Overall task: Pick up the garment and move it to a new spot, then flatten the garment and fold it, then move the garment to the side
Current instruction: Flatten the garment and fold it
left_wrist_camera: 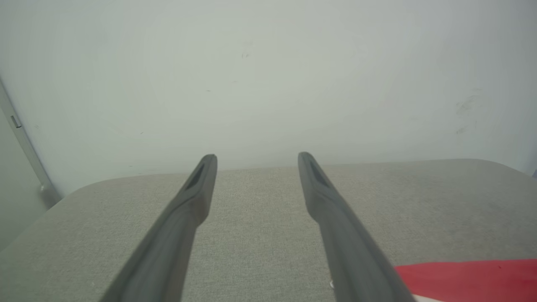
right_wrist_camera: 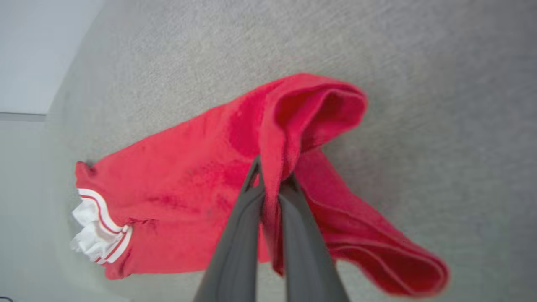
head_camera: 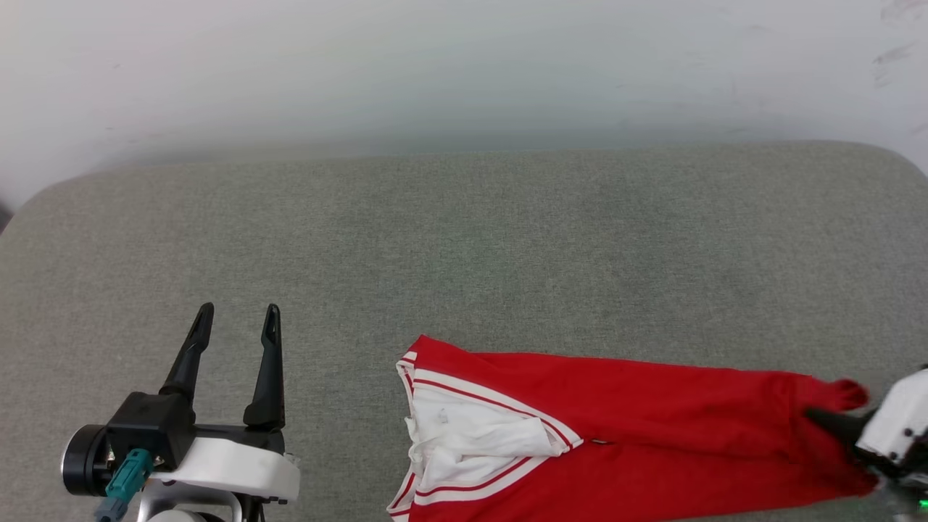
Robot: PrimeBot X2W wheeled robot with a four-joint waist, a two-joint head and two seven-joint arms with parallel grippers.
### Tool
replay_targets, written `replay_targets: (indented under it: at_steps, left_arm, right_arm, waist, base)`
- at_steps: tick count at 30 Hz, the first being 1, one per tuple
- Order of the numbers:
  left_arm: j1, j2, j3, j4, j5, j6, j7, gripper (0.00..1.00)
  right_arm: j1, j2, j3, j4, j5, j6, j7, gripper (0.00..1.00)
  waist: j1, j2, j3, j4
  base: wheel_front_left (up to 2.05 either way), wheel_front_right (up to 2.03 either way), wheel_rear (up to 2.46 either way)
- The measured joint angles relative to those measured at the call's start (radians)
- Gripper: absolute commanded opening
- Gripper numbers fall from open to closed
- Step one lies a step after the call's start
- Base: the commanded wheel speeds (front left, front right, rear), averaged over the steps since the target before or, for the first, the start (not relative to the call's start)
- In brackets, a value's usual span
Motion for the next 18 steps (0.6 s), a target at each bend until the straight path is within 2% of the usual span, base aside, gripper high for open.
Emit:
replay_targets:
  at_steps: [4, 7, 10, 13, 18]
  left_arm:
    - [0.0, 0.002, -0.001, -0.002, 0.0, 0.0, 0.0, 1.0]
    - [0.0, 0.003, -0.005, -0.002, -0.001, -0.001, 0.003, 1.0]
    - [0.0, 0.004, -0.011, -0.002, 0.0, -0.006, 0.01, 1.0]
    - [-0.01, 0.001, -0.022, 0.002, 0.0, -0.012, 0.013, 1.0]
    - [-0.033, -0.007, -0.039, 0.015, 0.0, -0.027, 0.016, 1.0]
  right_arm:
    - [-0.016, 0.124, -0.063, 0.001, 0.173, 0.0, 0.156, 0.0]
    - [-0.027, 0.16, -0.103, -0.001, 0.291, 0.0, 0.253, 0.0]
    - [-0.038, 0.168, -0.105, 0.027, 0.417, 0.0, 0.312, 0.0]
    - [-0.056, 0.17, -0.01, 0.087, 0.577, 0.0, 0.307, 0.0]
    - [-0.069, 0.171, 0.241, 0.125, 0.758, 0.0, 0.195, 0.0]
  waist:
    - [0.0, 0.0, 0.003, -0.003]
    - [0.0, 0.0, 0.003, 0.0]
    - [0.0, 0.0, 0.005, 0.009]
    - [0.0, 0.0, 0.008, 0.022]
    - [-0.0001, 0.0, 0.014, 0.05]
  base:
    - [0.0, 0.0, 0.0]
    - [0.0, 0.0, 0.0]
    - [0.0, 0.0, 0.0]
    - [0.0, 0.0, 0.0]
    - [0.0, 0.0, 0.0]
